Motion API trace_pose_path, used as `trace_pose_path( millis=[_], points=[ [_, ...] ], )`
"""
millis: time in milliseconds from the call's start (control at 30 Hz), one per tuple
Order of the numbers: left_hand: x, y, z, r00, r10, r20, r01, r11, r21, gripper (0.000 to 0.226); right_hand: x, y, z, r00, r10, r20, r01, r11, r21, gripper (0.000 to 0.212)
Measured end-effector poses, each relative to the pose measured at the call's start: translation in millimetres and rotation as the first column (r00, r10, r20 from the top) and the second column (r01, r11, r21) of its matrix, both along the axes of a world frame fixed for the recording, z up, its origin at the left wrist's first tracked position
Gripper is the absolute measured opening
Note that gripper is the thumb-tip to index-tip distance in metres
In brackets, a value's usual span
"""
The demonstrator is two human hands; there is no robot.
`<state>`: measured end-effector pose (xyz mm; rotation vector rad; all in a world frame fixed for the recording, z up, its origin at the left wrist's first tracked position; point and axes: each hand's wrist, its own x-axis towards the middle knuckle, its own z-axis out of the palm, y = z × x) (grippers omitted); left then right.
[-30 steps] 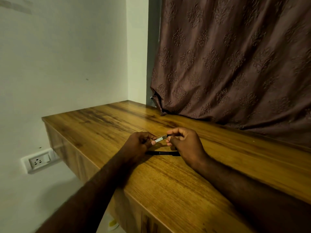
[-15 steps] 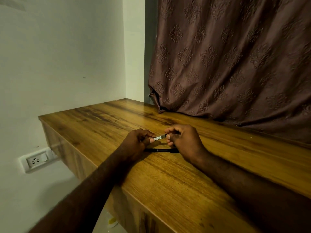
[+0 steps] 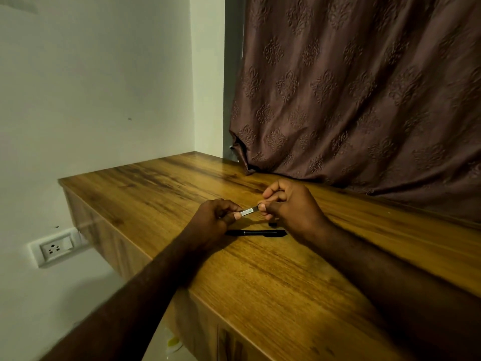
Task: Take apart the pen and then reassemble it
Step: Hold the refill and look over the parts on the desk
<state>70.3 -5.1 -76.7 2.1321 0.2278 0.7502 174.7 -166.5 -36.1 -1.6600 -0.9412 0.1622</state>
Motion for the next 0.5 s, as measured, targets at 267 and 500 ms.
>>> trace_pose_path(
  millis=[267, 500],
  points=[
    [6.2, 9.1, 0.0, 0.974, 0.208, -0.092, -0.216, 0.973, -0.084, 0.008, 54.6, -25.9, 2.1, 0.943, -0.290, 0.163, 0.332, 0.846, -0.417, 0.011],
    [4.7, 4.7, 3.7, 0.959, 0.271, -0.085, -0.281, 0.951, -0.129, 0.009, 57.8, -19.6, -7.9, 0.905, -0.263, 0.335, 0.411, 0.749, -0.520, 0.023]
  ],
)
